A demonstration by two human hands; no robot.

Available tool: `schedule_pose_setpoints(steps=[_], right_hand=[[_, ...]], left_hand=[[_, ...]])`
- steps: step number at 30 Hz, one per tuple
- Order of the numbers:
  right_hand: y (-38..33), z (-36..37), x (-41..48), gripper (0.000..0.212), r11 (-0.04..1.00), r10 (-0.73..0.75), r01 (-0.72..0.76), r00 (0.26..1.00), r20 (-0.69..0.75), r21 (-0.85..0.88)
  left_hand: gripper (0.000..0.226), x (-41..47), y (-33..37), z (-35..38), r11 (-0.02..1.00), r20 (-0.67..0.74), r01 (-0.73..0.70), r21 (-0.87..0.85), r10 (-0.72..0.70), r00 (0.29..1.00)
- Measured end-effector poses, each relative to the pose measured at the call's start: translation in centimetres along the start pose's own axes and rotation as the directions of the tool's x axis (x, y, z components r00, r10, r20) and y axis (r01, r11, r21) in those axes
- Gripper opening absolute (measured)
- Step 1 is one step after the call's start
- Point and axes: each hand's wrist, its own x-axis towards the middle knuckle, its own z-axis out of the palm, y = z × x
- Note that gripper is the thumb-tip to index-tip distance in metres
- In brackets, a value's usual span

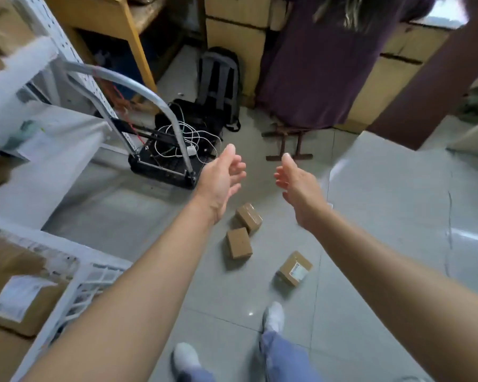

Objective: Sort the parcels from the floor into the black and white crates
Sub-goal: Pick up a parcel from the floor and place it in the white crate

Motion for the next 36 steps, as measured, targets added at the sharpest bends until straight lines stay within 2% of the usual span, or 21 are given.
schedule_pose_setpoints(steps=[5, 8, 10, 16, 19, 21, 25, 29, 31, 36], right_hand=[[5.9, -1.1, 6.6, 0.047, 0.992, 0.123, -0.123, 0.991, 0.047, -0.007], [10.8, -0.5, 9.6, 0.060, 0.974, 0.225, -0.226, 0.973, 0.045, 0.029], [14.5, 0.2, 11.6, 0.058, 0.951, 0.300, -0.300, 0.954, 0.020, 0.072], [27.0, 4.1, 18.0, 0.048, 0.796, 0.577, -0.554, 0.816, -0.031, 0.245], [33.5, 6.5, 21.2, 0.056, 0.704, 0.670, -0.629, 0.742, -0.016, 0.330], [37.6, 8.1, 23.1, 0.062, 0.653, 0.712, -0.661, 0.703, -0.002, 0.370], [45.1, 10.3, 26.6, 0.051, 0.576, 0.773, -0.696, 0.635, -0.007, 0.429], [52.0, 12.2, 29.5, 0.059, 0.540, 0.795, -0.700, 0.607, -0.008, 0.468], [54.8, 13.1, 30.8, 0.059, 0.522, 0.801, -0.703, 0.598, 0.004, 0.484], [59.8, 14.8, 33.8, 0.041, 0.483, 0.807, -0.696, 0.589, 0.038, 0.531]], left_hand=[[0.034, 6.7, -6.4, 2.1, 0.992, -0.072, 0.116, 0.055, -0.112, 0.991], [0.033, 10.4, -10.6, 1.4, 0.972, -0.118, 0.195, 0.135, -0.179, 0.977], [0.031, 13.2, -13.4, 0.7, 0.952, -0.135, 0.231, 0.202, -0.206, 0.969], [0.032, 23.1, -24.1, -3.1, 0.827, -0.125, 0.237, 0.510, -0.201, 0.972], [0.035, 28.2, -30.5, -5.2, 0.727, -0.096, 0.228, 0.648, -0.219, 0.971], [0.038, 31.1, -34.7, -6.5, 0.656, -0.081, 0.209, 0.725, -0.221, 0.972], [0.043, 35.4, -42.9, -7.9, 0.565, -0.029, 0.181, 0.805, -0.267, 0.963], [0.047, 39.6, -49.6, -9.9, 0.518, 0.008, 0.164, 0.839, -0.313, 0.950], [0.054, 41.9, -52.1, -10.7, 0.485, 0.005, 0.142, 0.863, -0.289, 0.957], [0.067, 46.2, -56.7, -11.5, 0.428, 0.026, 0.136, 0.893, -0.352, 0.936]])
